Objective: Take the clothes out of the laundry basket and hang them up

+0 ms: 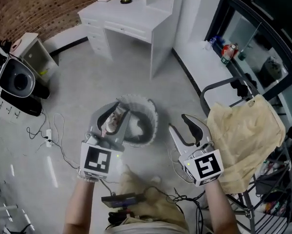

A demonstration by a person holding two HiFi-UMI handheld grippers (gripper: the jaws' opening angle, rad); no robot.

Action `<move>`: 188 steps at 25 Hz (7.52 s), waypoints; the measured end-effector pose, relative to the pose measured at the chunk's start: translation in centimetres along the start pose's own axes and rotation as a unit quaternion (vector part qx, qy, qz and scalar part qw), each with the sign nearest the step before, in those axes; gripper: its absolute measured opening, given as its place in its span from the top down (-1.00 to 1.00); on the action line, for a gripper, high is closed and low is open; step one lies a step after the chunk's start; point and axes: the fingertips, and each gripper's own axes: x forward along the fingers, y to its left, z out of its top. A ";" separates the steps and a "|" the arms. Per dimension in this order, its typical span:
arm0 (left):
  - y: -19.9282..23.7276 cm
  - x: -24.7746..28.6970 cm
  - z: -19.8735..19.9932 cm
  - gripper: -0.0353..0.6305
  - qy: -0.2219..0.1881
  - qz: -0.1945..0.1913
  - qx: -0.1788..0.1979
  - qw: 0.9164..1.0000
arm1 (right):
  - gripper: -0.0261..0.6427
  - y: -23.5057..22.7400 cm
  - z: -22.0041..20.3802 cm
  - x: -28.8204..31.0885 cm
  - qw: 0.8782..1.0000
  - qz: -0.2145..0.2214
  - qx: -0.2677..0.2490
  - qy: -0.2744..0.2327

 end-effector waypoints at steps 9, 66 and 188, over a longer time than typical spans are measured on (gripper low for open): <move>10.0 -4.8 -7.4 0.56 0.028 0.042 -0.025 0.998 | 0.41 9.8 -2.2 11.5 0.996 0.075 -0.004 0.039; 16.6 -2.9 -28.8 0.60 0.144 0.102 -0.107 0.978 | 0.88 13.9 -19.6 30.2 0.957 0.178 -0.025 0.229; -100.1 10.9 32.0 0.88 -0.145 -0.501 0.232 0.821 | 0.88 -25.0 -17.9 -109.2 0.675 -0.682 0.063 0.275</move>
